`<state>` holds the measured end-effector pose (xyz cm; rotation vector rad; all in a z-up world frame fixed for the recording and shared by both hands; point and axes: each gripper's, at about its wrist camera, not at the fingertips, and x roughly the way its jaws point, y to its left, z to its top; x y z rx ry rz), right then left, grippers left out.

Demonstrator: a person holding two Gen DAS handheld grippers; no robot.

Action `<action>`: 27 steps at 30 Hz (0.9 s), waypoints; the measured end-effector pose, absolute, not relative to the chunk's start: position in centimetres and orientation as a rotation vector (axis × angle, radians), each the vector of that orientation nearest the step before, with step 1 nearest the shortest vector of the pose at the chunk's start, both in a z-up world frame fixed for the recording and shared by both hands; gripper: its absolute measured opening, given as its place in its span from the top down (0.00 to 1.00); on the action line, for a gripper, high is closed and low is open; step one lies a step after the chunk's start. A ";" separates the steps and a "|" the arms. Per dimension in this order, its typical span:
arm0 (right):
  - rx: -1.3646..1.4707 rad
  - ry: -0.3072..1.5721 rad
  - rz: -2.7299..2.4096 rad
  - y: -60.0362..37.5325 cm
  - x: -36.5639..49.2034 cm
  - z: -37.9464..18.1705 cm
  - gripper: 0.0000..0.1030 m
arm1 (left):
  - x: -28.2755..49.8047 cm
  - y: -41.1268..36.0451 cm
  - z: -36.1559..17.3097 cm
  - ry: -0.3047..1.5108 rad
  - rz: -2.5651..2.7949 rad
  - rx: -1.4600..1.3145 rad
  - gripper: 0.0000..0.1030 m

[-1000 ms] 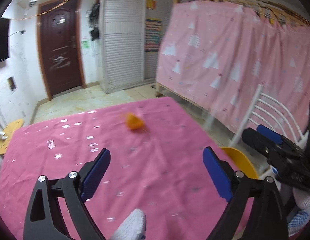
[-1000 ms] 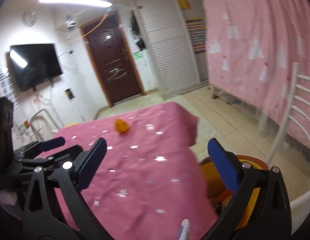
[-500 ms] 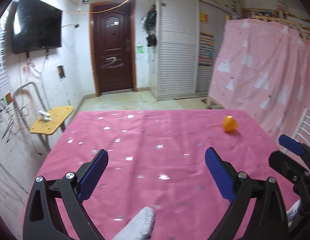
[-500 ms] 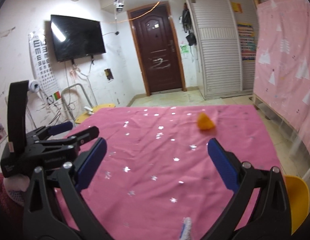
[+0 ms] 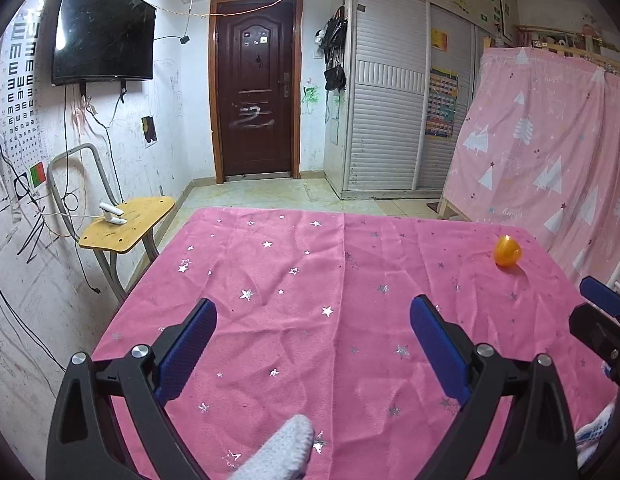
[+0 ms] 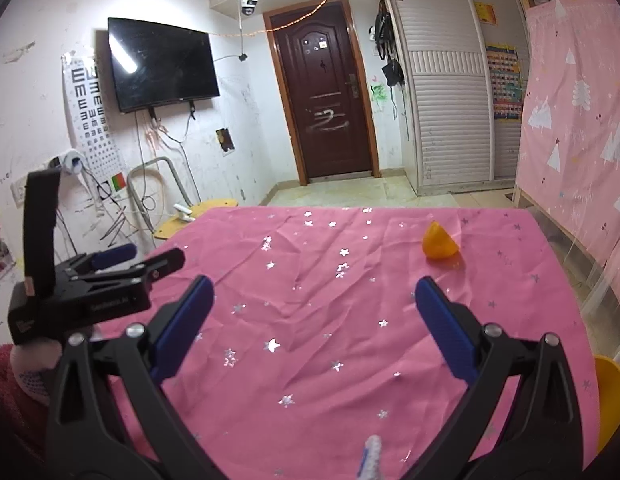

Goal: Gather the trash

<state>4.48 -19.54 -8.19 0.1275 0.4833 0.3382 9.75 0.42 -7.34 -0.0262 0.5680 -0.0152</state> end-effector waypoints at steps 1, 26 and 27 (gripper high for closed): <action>0.129 0.481 0.341 -19.5 4.4 -8.2 0.06 | 9.7 0.4 -7.4 0.568 -0.016 -0.027 0.14; 0.146 0.458 0.362 -20.1 4.2 -8.2 0.06 | 9.4 -0.2 -8.0 0.583 -0.024 -0.037 0.13; 0.146 0.458 0.361 -20.1 4.2 -8.2 0.06 | 9.5 -0.2 -8.0 0.583 -0.024 -0.037 0.13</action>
